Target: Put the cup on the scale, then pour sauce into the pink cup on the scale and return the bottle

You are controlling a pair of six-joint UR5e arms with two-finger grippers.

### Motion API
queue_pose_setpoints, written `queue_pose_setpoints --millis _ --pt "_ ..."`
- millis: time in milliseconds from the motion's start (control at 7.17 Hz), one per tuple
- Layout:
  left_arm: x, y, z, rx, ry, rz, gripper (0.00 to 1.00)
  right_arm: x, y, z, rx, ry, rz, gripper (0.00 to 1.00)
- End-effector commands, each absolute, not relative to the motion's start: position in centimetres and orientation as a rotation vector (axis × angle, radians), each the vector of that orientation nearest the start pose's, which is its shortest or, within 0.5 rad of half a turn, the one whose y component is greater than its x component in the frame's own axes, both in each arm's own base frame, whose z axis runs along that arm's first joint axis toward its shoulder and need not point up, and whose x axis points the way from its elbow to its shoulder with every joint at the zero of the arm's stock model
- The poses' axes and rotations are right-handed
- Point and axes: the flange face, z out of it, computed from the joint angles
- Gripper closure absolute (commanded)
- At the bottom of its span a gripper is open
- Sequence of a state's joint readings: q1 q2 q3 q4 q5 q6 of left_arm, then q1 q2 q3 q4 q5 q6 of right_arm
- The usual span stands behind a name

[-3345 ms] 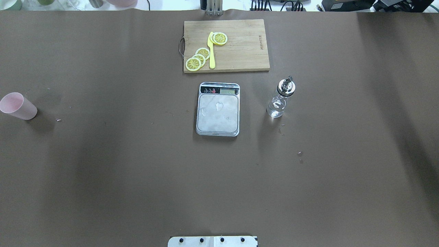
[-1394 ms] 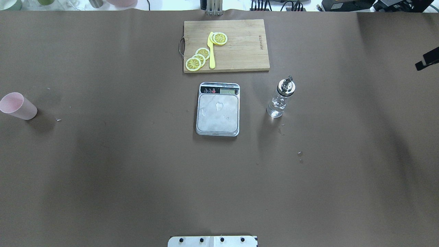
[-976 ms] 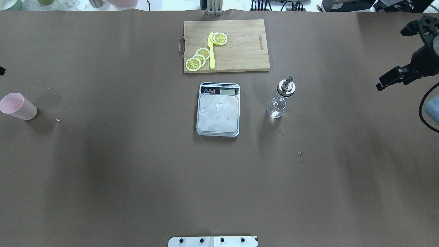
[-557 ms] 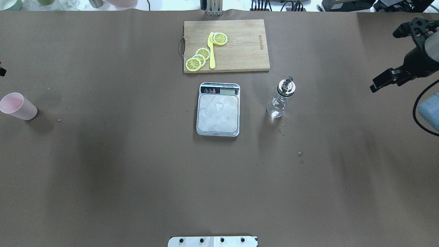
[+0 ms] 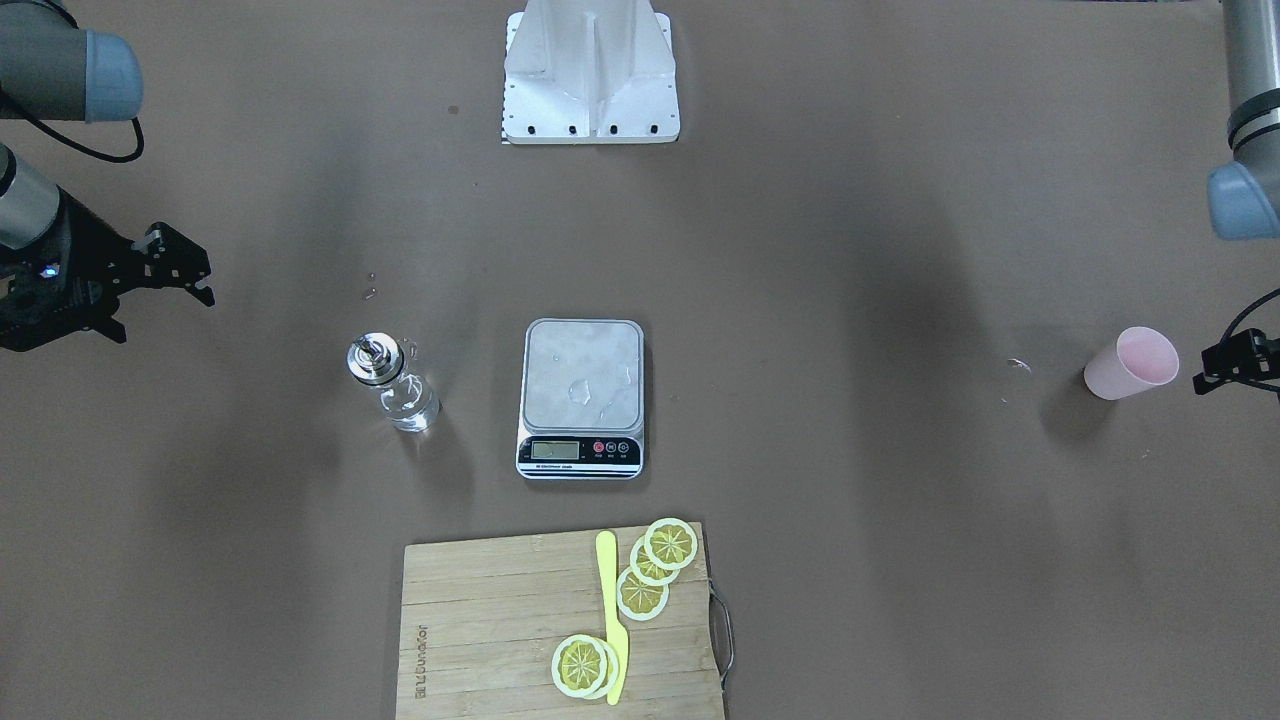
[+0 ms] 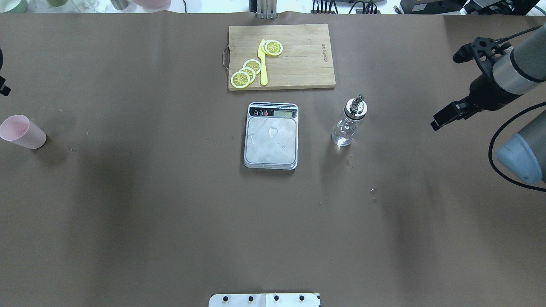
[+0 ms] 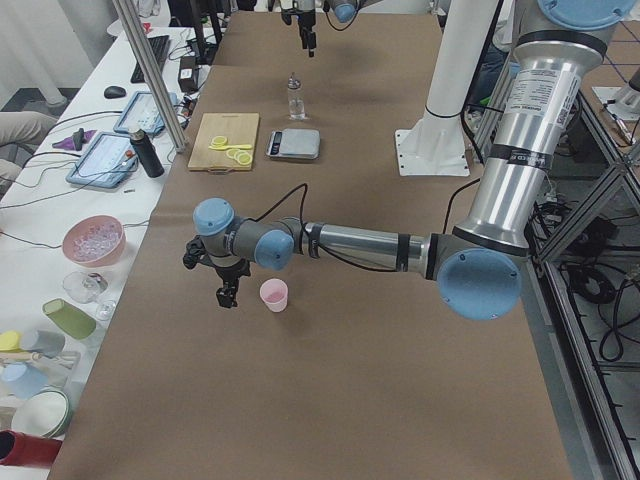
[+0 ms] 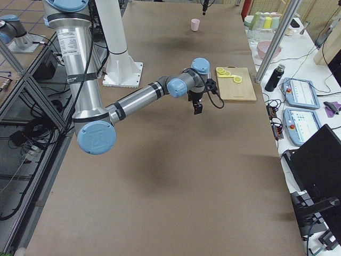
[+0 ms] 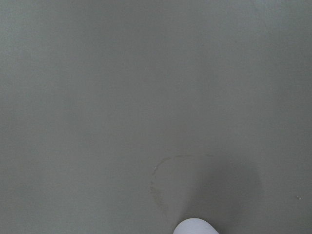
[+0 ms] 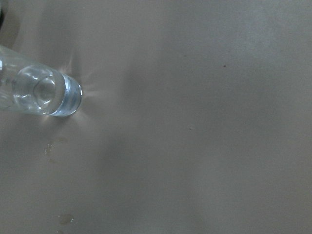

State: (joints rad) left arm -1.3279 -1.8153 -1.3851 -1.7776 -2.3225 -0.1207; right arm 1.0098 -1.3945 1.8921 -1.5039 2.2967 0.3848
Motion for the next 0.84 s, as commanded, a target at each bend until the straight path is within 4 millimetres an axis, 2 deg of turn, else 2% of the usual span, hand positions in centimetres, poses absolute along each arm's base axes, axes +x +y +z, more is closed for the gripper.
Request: queue_pose_setpoints --millis 0,279,418,697 --pt "8.3 -60.4 60.8 0.102 0.777 0.230 0.02 -25.3 -48.3 39.7 0.150 -0.888 -0.414 0.00" --pt "8.4 -60.3 61.5 0.103 0.772 0.233 0.02 -26.2 -47.8 39.7 0.142 -0.890 -0.428 0.00" --pt "9.1 -59.7 62.5 0.110 0.774 0.248 0.02 -26.4 -47.7 39.6 0.135 -0.891 -0.424 0.00" --pt "11.3 -59.4 62.7 0.101 0.780 0.277 0.02 -27.2 -47.6 39.1 0.140 -0.893 -0.437 0.00"
